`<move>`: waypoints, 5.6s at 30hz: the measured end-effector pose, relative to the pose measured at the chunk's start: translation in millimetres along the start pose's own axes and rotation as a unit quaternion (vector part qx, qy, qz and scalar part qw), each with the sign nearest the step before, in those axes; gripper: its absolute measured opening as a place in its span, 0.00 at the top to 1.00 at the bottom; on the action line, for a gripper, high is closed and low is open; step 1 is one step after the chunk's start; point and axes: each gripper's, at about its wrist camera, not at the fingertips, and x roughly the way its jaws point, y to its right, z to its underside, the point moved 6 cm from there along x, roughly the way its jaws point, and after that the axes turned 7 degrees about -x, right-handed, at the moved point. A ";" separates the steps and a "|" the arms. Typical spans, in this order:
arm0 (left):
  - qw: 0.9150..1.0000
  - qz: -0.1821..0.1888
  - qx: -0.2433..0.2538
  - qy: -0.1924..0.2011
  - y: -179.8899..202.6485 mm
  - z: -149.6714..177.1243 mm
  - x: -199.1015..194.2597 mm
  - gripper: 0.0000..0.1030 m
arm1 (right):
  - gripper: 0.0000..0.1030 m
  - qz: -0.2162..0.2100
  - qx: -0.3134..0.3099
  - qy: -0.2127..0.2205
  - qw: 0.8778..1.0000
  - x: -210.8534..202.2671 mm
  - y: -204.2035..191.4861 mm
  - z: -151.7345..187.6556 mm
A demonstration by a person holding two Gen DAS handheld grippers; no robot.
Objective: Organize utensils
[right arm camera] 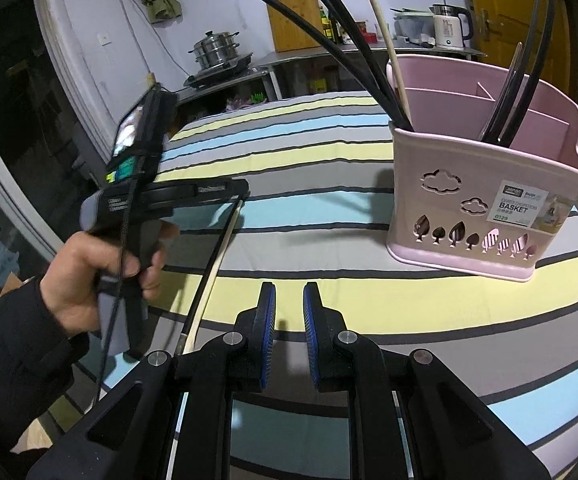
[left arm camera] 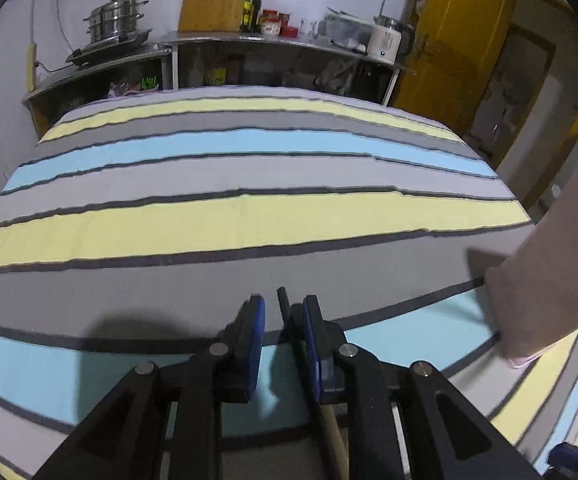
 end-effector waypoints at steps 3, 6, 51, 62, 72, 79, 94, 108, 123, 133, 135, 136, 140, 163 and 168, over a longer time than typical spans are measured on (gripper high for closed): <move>1.000 -0.008 0.017 -0.001 -1.1 1.6 0.6 0.81 | 0.86 0.000 0.003 -0.001 1.000 1.1 0.9 0.7; 1.000 -0.014 0.022 0.003 -10.1 4.8 -3.3 0.81 | 0.86 -0.001 0.004 -0.001 1.000 2.1 0.2 0.9; 0.997 0.016 -0.067 -0.038 -83.3 58.7 -65.8 0.89 | 0.86 -0.038 -0.051 -0.023 0.998 59.6 -50.6 -26.1; 0.998 -0.019 -0.053 -0.008 -75.9 76.8 -76.2 0.87 | 0.86 -0.042 -0.083 -0.051 0.994 110.8 -64.0 -43.7; 0.999 -0.031 -0.033 -0.003 -72.1 76.1 -75.9 0.87 | 0.86 -0.028 -0.107 -0.067 0.992 142.0 -65.5 -55.1; 0.999 -0.028 -0.024 -0.007 -61.5 75.1 -72.5 0.69 | 0.90 -0.015 -0.103 -0.072 0.992 140.4 -52.0 -55.2; 0.998 -0.067 0.006 0.013 -57.7 76.6 -70.8 0.87 | 0.94 0.004 -0.105 -0.088 0.991 143.2 -50.4 -58.4; 0.999 -0.002 -0.034 0.013 -55.9 59.2 -100.6 0.95 | 0.94 -0.024 -0.088 -0.043 0.995 98.2 -56.8 -68.9; 0.996 0.054 -0.015 0.069 -21.6 33.2 -185.2 0.95 | 0.94 -0.039 -0.073 0.044 0.996 11.9 -58.2 -91.9; 0.994 0.077 0.012 0.082 11.6 34.4 -217.5 0.95 | 0.94 -0.035 -0.064 0.081 0.994 -31.5 -55.6 -96.0; 0.993 0.080 0.018 0.083 18.1 37.1 -221.7 0.95 | 0.94 -0.032 -0.061 0.085 0.994 -38.0 -53.6 -95.5; 0.993 0.082 0.021 0.082 21.0 38.0 -223.4 0.95 | 0.94 -0.032 -0.060 0.087 0.994 -41.1 -52.4 -94.0; 0.992 0.091 0.027 0.078 29.9 40.2 -228.1 0.95 | 0.94 -0.027 -0.055 0.095 0.994 -53.5 -46.6 -92.0; 0.979 0.165 0.076 0.089 114.0 20.3 -262.4 0.95 | 0.94 0.022 -0.022 0.143 0.989 -126.7 2.6 -86.1; 0.973 0.186 0.099 0.095 150.9 3.8 -263.9 0.95 | 0.94 0.044 -0.002 0.156 0.987 -145.4 27.8 -89.1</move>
